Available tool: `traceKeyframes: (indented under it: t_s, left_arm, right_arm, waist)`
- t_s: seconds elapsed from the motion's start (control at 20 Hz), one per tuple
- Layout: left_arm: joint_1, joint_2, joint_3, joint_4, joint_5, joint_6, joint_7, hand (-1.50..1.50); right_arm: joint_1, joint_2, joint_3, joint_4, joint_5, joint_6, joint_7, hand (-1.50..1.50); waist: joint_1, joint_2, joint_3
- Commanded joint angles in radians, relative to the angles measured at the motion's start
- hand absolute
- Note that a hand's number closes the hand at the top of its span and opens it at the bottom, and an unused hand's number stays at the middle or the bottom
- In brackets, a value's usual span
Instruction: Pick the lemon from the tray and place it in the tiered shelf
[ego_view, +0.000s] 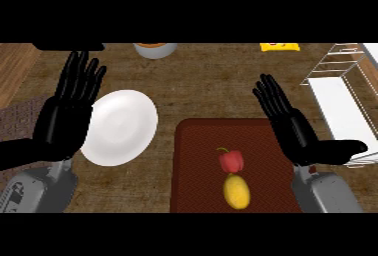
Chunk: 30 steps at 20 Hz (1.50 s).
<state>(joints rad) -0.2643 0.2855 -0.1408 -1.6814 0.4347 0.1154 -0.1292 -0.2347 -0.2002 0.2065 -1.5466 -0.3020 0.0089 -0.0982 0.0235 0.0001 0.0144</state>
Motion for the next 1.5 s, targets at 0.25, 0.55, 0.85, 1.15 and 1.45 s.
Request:
traceKeyframes:
  t_s: [0.25, 0.55, 0.85, 1.15, 1.45]
  left_arm:
    - [0.281, 0.115, 0.040, 0.284, -0.064, 0.110, 0.221, 0.00]
    - [0.282, 0.120, 0.009, 0.319, -0.023, 0.053, 0.333, 0.00]
    - [0.214, 0.078, -0.004, 0.366, -0.070, 0.066, 0.344, 0.00]
    - [0.194, 0.102, 0.021, 0.357, -0.048, 0.029, 0.385, 0.00]
    - [0.179, 0.064, 0.001, 0.372, -0.090, 0.050, 0.370, 0.00]
  right_arm:
    - [0.187, -0.212, -0.218, -0.094, 0.204, -0.226, -0.064, 1.50]
    - [0.511, -0.194, -0.243, -0.044, 0.247, -0.332, 0.007, -1.50]
    - [0.761, -0.230, -0.143, -0.360, 0.291, -0.221, -0.034, -1.50]
    - [0.913, -0.330, -0.076, -0.684, 0.331, -0.142, 0.192, -1.50]
    - [0.800, -0.373, 0.025, -0.839, 0.518, -0.162, 0.612, -1.50]
  waist:
    - [-0.136, -0.001, -0.018]
    - [-0.077, -0.003, -0.015]
    - [-0.042, -0.002, -0.015]
    - [-0.038, -0.001, -0.016]
    - [-0.019, 0.003, -0.017]
